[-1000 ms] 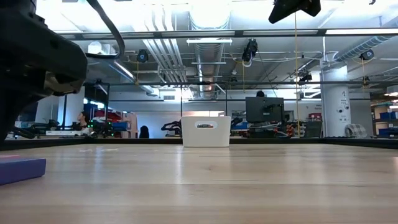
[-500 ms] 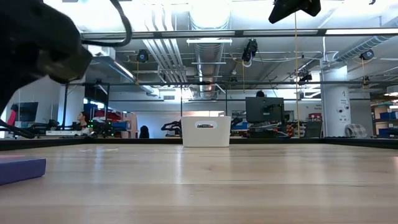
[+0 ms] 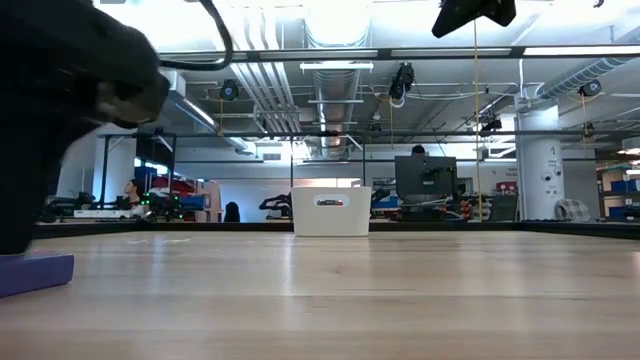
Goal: Sort blocks
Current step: Put the pink block into the orange bin
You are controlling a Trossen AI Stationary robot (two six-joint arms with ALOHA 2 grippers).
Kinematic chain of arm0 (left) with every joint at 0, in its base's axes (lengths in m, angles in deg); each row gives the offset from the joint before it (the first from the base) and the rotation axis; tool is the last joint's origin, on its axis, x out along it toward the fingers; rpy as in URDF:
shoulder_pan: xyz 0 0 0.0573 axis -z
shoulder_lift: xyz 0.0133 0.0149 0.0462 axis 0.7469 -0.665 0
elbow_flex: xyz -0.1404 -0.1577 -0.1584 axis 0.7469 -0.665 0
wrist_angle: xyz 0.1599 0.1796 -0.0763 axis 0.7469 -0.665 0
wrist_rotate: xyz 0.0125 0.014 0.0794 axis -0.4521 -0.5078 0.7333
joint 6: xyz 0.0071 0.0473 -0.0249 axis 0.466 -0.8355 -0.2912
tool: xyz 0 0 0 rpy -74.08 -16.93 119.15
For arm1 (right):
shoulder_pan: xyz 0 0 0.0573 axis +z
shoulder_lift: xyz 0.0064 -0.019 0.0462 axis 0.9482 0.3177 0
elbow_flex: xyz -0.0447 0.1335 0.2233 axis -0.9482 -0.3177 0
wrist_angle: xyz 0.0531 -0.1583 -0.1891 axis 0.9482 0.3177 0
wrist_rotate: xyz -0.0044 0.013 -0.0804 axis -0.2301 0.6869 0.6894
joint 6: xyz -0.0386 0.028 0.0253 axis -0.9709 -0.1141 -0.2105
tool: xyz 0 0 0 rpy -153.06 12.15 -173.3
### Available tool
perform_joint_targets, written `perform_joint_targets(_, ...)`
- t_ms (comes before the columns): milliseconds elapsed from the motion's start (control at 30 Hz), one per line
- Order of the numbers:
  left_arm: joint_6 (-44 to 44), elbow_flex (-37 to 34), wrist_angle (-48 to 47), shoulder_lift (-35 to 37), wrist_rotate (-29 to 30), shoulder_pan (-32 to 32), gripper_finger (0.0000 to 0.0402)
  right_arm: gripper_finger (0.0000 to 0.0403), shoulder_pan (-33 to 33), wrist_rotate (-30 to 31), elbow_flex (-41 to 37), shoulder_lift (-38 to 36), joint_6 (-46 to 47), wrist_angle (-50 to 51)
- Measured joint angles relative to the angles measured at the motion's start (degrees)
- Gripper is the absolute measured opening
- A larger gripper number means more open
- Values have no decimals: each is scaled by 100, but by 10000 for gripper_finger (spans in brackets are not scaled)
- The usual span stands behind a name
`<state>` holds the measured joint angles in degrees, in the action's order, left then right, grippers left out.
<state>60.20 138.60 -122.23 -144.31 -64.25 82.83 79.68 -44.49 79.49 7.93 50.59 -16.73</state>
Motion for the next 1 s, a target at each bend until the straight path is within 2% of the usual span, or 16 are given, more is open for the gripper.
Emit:
perform_joint_targets(267,-187,49,-2,-200,-177,-104,155,13,0,0,-7,0,44,1)
perform_joint_targets(533,-374,72,-84,-242,61,-95,154,13,0,-2,-7,0,69,0)
perform_joint_targets(833,-430,11,-51,-314,65,-95,152,13,0,-2,-7,0,67,-2)
perform_joint_targets(900,-445,11,-51,-314,65,-97,144,13,0,-2,-7,1,65,-2)
perform_joint_targets(1000,-499,11,-54,-314,65,-97,105,13,0,-2,-7,1,64,-1)
